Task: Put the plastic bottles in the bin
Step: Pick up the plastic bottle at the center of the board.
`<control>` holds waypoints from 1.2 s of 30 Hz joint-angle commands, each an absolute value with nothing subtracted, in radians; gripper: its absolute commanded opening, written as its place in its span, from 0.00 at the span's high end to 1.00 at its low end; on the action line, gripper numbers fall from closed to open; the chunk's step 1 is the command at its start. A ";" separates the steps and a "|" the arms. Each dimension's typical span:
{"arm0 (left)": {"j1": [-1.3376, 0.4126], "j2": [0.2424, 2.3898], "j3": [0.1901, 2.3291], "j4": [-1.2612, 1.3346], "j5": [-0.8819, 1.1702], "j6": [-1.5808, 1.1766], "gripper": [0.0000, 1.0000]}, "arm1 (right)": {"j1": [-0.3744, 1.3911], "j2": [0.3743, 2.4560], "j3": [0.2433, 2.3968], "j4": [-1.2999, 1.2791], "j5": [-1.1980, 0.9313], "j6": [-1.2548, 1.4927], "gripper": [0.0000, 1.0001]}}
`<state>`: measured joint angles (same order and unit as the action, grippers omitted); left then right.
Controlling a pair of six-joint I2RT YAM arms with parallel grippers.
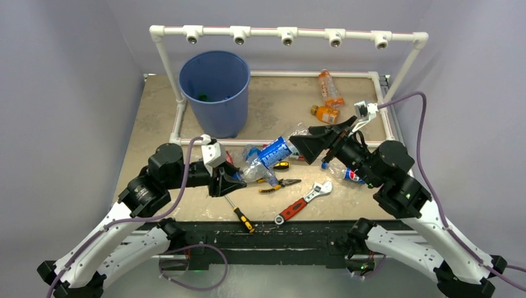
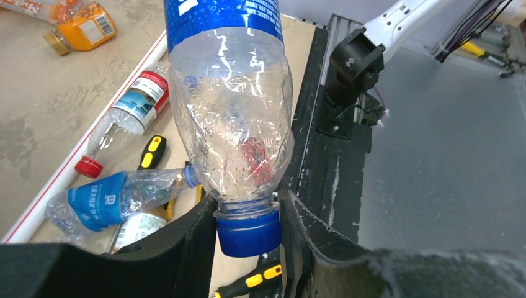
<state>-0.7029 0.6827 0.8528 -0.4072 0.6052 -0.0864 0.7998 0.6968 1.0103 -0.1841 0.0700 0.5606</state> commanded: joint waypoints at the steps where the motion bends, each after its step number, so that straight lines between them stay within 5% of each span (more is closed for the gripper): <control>1: -0.705 0.679 0.842 -0.395 0.637 0.034 1.00 | 0.802 0.731 1.109 -0.221 -0.058 0.619 0.01; 15: -0.703 0.601 0.733 -0.216 0.631 0.140 1.00 | 0.802 0.669 1.198 -0.464 0.037 0.626 0.01; 36: -0.704 0.581 0.727 -0.209 0.657 0.295 1.00 | 0.801 0.797 1.161 -0.398 -0.102 0.648 0.02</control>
<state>-0.7029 0.5961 0.7254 -0.2607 0.6502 0.2489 0.7994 0.7822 1.1683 -0.4469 -0.0521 0.6338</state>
